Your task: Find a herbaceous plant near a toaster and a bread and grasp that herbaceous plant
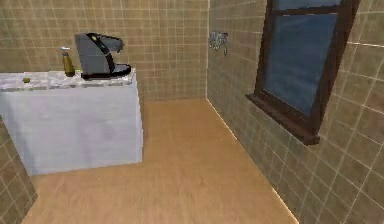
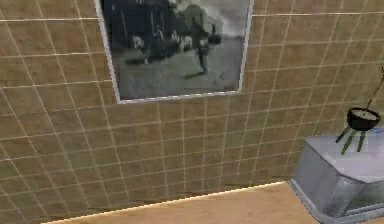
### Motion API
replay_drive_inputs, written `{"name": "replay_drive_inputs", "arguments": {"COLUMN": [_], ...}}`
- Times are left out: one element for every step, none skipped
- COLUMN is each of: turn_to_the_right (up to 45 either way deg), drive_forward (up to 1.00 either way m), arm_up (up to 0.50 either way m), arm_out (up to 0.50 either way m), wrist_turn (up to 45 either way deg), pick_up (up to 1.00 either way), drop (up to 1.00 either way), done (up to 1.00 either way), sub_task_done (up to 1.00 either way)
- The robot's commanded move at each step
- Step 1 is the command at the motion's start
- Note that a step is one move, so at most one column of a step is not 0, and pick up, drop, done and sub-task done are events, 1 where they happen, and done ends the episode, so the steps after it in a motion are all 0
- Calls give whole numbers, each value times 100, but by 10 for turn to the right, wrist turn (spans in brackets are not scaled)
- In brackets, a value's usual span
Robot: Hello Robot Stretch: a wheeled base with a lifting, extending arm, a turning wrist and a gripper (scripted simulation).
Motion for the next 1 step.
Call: {"name": "replay_drive_inputs", "arguments": {"turn_to_the_right": [0], "drive_forward": [100], "arm_up": [0], "arm_out": [0], "wrist_turn": [0], "pick_up": [0], "drop": [0], "done": [0], "sub_task_done": [0]}}
